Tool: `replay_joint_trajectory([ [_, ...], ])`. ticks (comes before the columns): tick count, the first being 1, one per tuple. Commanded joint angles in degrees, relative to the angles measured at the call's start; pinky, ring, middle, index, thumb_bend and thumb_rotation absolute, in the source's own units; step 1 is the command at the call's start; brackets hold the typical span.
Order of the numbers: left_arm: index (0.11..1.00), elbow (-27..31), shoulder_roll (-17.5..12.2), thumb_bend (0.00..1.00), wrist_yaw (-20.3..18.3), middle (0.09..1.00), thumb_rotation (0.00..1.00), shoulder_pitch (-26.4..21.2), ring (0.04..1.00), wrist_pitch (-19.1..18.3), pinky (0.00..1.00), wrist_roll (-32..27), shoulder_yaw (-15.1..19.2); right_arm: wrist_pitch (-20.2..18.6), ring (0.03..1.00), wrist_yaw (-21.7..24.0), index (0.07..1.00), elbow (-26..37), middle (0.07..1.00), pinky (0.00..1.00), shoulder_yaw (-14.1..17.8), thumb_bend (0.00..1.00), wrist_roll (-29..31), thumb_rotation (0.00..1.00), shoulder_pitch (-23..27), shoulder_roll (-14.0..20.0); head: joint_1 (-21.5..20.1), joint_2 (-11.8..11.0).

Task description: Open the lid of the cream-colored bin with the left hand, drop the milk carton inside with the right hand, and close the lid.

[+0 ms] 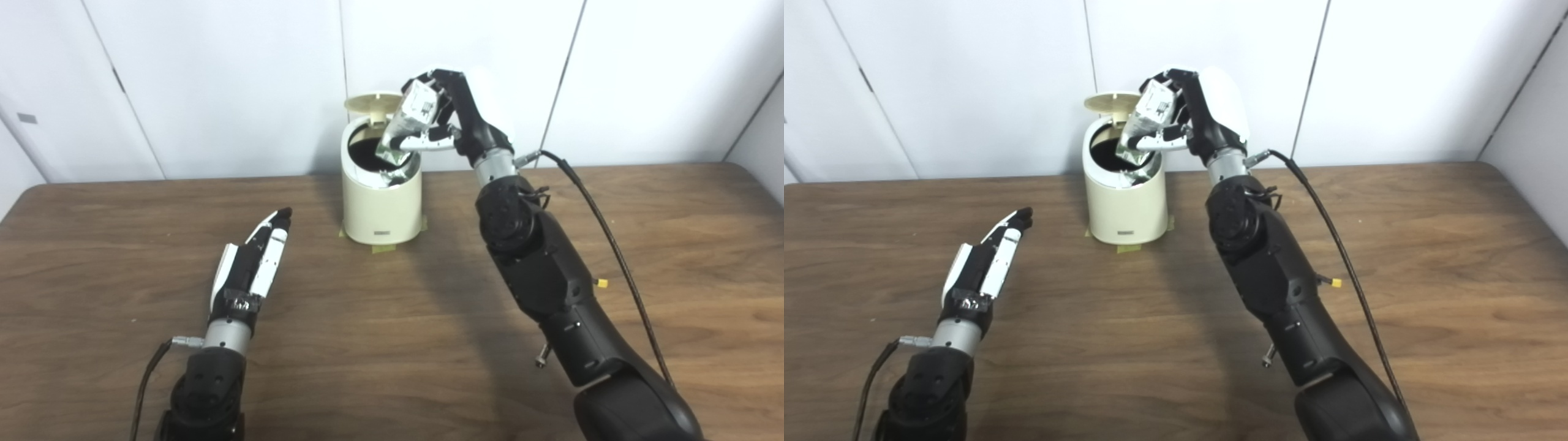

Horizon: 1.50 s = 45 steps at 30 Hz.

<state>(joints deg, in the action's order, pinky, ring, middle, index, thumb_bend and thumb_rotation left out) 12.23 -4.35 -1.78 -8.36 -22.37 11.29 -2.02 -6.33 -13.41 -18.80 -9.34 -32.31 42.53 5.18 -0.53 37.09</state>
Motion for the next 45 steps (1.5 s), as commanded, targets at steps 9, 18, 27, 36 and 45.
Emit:
replay_joint_trajectory([
  [9, 0.911, 1.45, -0.31, 0.38, 0.14, 0.921, 0.92, -1.53, 0.956, 1.01, 1.00, 0.17, -0.26, 0.12, 0.369, -3.72, 0.545, 2.08, 0.486, 0.33, 2.88, 0.51, -1.86, 0.00, 4.75, 3.50, 0.05, 0.00],
  [18, 0.916, 1.63, -0.95, 0.36, -0.31, 0.924, 0.93, -1.79, 0.963, 0.52, 1.00, 0.36, -0.32, 0.38, 0.373, -3.61, 0.545, 3.28, 0.490, 0.32, 3.29, 0.51, -0.21, 0.00, 3.76, 3.70, -0.32, 0.13],
  [27, 0.914, 1.25, -0.86, 0.36, -0.29, 0.918, 0.92, -1.78, 0.961, 0.58, 1.00, 0.06, -0.32, -0.58, 0.375, -2.30, 0.547, 6.93, 0.491, 0.33, 2.25, 0.51, -0.90, 0.00, 1.83, 3.51, -0.34, 0.16],
  [36, 0.922, 0.91, -0.91, 0.36, -0.42, 0.928, 0.92, -1.85, 0.961, 0.16, 1.00, -0.07, -0.25, -0.96, 0.372, 0.00, 0.549, 9.52, 0.482, 0.34, 0.31, 0.51, -1.44, 0.00, 0.79, 2.34, -0.60, 0.19],
  [45, 0.925, 0.55, -0.83, 0.36, -0.57, 0.953, 0.91, -1.86, 0.981, 0.33, 1.00, -0.47, -0.33, -2.05, 0.378, 3.70, 0.545, 11.78, 0.482, 0.36, -2.45, 0.51, -2.25, 0.00, 0.21, 0.52, -0.66, 0.40],
])
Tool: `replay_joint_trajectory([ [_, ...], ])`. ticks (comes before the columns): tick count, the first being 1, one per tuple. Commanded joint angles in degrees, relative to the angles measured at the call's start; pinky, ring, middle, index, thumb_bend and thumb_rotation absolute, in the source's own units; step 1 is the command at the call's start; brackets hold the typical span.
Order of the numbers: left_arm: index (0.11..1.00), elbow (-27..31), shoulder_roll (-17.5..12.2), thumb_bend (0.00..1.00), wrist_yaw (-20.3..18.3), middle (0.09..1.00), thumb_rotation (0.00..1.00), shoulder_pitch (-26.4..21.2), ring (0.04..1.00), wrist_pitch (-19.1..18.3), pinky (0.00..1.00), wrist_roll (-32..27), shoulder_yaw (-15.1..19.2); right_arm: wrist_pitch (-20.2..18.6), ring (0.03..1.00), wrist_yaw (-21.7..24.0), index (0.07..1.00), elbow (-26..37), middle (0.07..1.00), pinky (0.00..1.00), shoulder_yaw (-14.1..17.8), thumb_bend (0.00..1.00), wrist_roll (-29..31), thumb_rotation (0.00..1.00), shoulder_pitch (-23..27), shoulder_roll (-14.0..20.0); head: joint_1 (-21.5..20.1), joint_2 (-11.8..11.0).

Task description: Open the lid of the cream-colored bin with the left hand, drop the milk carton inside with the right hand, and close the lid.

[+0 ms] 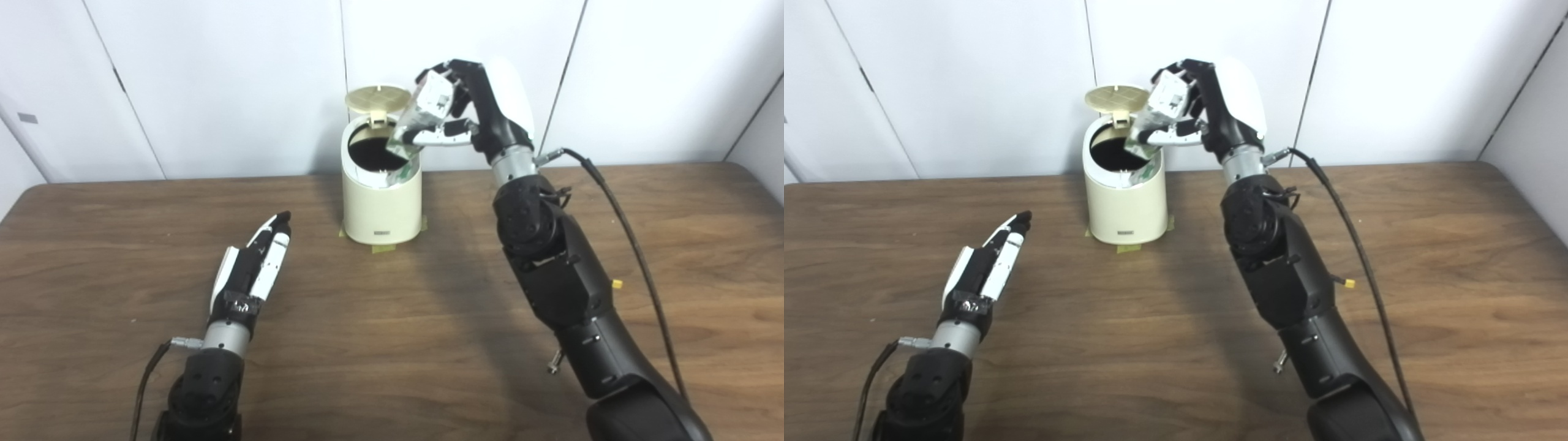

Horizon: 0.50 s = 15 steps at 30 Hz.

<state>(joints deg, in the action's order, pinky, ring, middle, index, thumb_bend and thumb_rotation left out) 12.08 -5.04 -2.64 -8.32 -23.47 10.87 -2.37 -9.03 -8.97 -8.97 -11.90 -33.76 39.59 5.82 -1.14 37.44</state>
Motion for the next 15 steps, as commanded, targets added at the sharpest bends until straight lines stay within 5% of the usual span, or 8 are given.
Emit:
replay_joint_trajectory([
  [1, 0.926, 0.75, -0.01, 0.36, 0.30, 0.954, 0.91, -1.90, 0.982, 1.26, 1.00, -0.18, 0.07, 1.14, 0.378, -0.98, 0.545, 1.57, 0.482, 0.36, -0.21, 0.51, -1.20, 0.00, 3.27, -0.26, -0.02, 0.13],
  [15, 0.932, 1.61, 0.37, 0.35, 0.59, 0.957, 0.90, -1.48, 0.984, 0.36, 1.00, 0.54, -0.33, 3.06, 0.382, -2.26, 0.543, -5.57, 0.489, 0.35, -1.27, 0.51, -1.29, 0.00, 6.01, -2.51, 0.34, 0.65],
])
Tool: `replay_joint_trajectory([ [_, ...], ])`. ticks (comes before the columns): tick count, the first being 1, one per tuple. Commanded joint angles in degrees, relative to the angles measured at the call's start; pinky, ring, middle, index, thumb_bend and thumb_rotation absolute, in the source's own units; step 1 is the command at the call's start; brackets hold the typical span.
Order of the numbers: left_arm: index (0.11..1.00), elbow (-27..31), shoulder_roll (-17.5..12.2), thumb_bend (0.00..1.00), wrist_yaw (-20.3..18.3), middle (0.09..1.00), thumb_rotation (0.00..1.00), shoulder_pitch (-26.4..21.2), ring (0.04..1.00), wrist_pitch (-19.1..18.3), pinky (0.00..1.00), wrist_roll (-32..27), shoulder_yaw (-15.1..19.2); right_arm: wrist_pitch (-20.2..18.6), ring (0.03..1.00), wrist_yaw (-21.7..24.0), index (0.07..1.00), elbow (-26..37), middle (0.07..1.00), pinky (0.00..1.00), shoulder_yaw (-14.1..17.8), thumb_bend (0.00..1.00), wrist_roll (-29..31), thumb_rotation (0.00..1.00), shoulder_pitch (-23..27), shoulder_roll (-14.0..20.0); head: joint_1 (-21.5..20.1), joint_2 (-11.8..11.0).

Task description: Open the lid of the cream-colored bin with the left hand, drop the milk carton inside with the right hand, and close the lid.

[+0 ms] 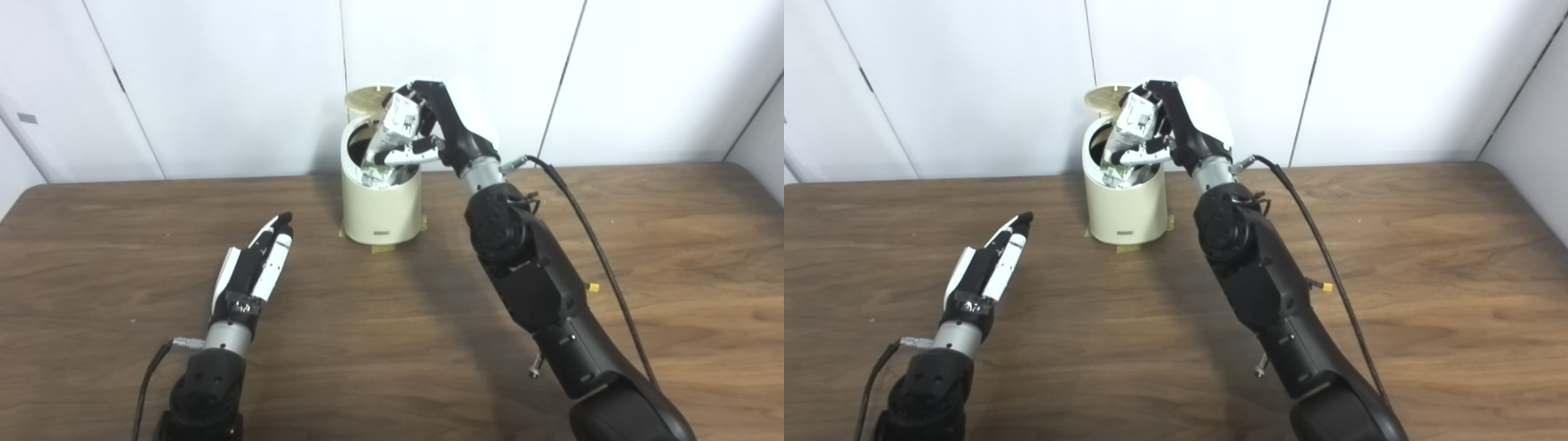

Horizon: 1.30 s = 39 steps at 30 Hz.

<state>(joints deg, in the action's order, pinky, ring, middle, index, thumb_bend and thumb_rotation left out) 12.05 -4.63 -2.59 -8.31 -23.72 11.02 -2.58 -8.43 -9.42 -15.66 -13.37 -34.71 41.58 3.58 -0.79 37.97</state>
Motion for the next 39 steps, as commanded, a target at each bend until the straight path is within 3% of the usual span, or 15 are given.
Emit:
replay_joint_trajectory([
  [1, 0.933, 1.73, -0.08, 0.34, 0.56, 0.958, 0.91, -1.46, 0.985, 0.42, 1.00, 0.63, -0.20, 2.34, 0.383, -1.96, 0.543, 0.70, 0.490, 0.35, 0.23, 0.51, -0.33, 0.00, 4.19, -0.39, -0.01, 0.12],
  [18, 0.929, 1.59, 0.21, 0.35, 1.12, 0.944, 0.90, -0.83, 0.966, 1.29, 0.97, 1.23, -0.38, 4.37, 0.381, -5.42, 0.539, -4.60, 0.491, 0.35, 0.78, 0.51, 0.32, 0.00, 6.56, -0.69, 0.69, 0.36],
  [39, 0.918, 2.16, 0.44, 0.36, 0.73, 0.947, 0.85, -0.65, 0.975, 0.86, 1.00, 0.38, 0.05, 7.99, 0.394, -6.69, 0.536, -3.66, 0.503, 0.33, -2.72, 0.50, -4.16, 0.00, 5.13, 1.27, 0.45, 0.76],
])
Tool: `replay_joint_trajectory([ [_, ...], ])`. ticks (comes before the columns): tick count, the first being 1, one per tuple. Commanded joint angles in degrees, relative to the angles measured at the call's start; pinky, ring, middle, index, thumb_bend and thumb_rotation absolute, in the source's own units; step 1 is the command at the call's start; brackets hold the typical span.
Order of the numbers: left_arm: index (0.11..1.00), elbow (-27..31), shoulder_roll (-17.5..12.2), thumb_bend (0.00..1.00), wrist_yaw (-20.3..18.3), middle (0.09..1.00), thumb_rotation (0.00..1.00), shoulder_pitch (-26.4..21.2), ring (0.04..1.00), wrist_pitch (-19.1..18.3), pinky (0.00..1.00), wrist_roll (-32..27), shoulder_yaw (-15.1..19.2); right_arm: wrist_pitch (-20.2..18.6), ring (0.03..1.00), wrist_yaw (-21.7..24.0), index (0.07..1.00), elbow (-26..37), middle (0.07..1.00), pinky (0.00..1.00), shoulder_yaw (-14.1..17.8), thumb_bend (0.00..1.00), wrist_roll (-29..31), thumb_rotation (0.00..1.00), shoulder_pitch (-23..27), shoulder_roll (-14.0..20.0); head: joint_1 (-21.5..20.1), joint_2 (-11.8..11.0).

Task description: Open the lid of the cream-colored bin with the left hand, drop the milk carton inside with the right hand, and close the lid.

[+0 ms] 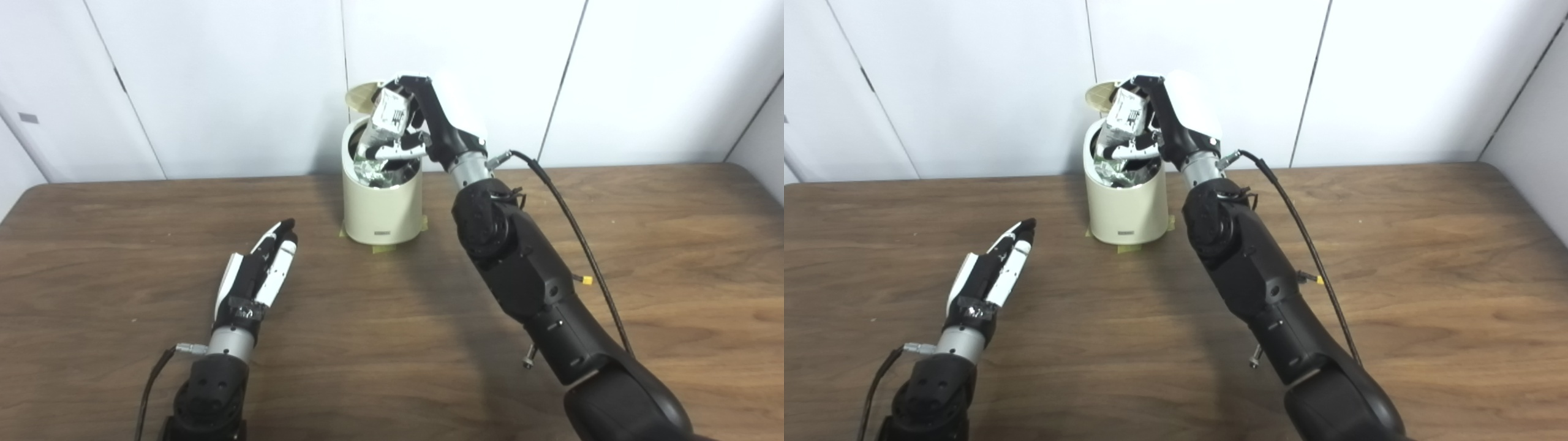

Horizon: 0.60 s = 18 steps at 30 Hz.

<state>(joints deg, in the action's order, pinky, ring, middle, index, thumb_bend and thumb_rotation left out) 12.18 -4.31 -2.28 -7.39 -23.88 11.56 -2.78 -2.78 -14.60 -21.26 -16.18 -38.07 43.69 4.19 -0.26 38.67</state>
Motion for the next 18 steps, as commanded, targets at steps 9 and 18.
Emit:
replay_joint_trajectory([
  [9, 0.919, 1.72, -0.20, 0.35, 0.24, 0.944, 0.86, -1.82, 0.975, 1.38, 1.00, -0.40, 0.21, 3.32, 0.392, -1.87, 0.539, 2.25, 0.505, 0.33, 0.31, 0.49, -0.98, 0.00, 2.42, 0.84, -0.11, 0.15],
  [18, 0.915, 1.69, -0.25, 0.37, 0.04, 0.938, 0.85, -1.92, 0.974, 0.78, 1.00, -0.19, -0.14, 4.40, 0.390, -2.92, 0.540, 2.43, 0.505, 0.33, 0.37, 0.49, -1.20, 0.00, 2.33, 0.95, -0.16, 0.25],
])
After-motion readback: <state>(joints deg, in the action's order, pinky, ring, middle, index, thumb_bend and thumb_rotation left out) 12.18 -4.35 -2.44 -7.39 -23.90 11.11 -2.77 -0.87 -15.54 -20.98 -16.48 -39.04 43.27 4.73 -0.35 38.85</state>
